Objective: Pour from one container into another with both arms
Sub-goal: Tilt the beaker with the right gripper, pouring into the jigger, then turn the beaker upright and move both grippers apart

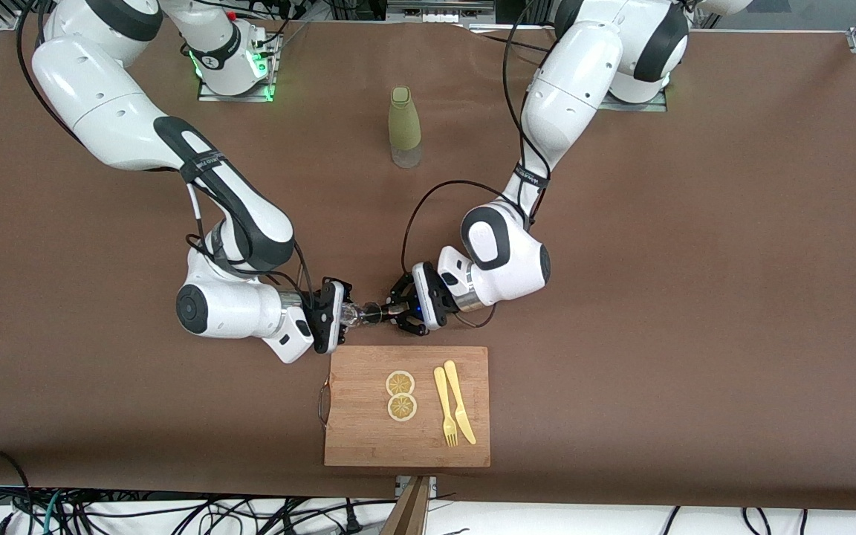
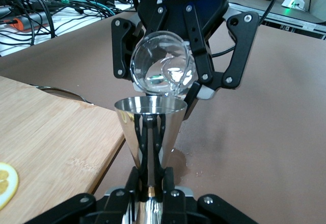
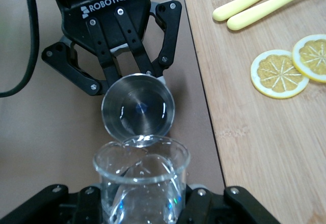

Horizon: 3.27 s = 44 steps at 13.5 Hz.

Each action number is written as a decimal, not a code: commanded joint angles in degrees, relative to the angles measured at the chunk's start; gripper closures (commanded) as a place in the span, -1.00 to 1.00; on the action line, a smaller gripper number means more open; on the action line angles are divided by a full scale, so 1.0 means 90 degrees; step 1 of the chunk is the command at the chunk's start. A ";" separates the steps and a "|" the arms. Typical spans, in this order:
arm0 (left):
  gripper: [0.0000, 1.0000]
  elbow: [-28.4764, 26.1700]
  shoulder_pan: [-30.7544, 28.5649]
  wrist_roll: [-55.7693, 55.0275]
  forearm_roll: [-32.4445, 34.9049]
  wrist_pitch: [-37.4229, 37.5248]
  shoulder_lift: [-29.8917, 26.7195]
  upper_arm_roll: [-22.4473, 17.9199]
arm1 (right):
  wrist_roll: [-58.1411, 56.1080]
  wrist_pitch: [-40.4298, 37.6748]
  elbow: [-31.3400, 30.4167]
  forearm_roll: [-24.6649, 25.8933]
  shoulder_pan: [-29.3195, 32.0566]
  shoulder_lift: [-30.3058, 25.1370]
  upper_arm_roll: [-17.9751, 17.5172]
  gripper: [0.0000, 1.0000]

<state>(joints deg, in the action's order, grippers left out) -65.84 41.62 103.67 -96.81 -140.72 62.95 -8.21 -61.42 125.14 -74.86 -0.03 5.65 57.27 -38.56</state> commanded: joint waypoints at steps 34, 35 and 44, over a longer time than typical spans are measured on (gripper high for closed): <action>1.00 0.0343 -0.0084 0.0268 -0.0259 0.0030 0.0203 -0.0005 | 0.0255 -0.0526 0.0349 0.0729 -0.0013 -0.0026 -0.0394 0.46; 1.00 0.0333 -0.0084 0.0268 -0.0259 0.0039 0.0203 -0.0005 | -0.0047 -0.0516 0.0349 0.0485 0.0055 -0.0026 -0.0374 0.46; 1.00 0.0177 -0.1282 0.1583 -0.0259 0.2523 0.0115 -0.0044 | -0.3580 -0.0974 0.0319 -0.2306 0.0495 -0.0075 0.0863 0.46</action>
<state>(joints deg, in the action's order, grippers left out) -64.49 34.91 111.12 -96.85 -126.47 63.82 -8.77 -85.99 118.91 -71.92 -15.05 9.65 57.23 -33.98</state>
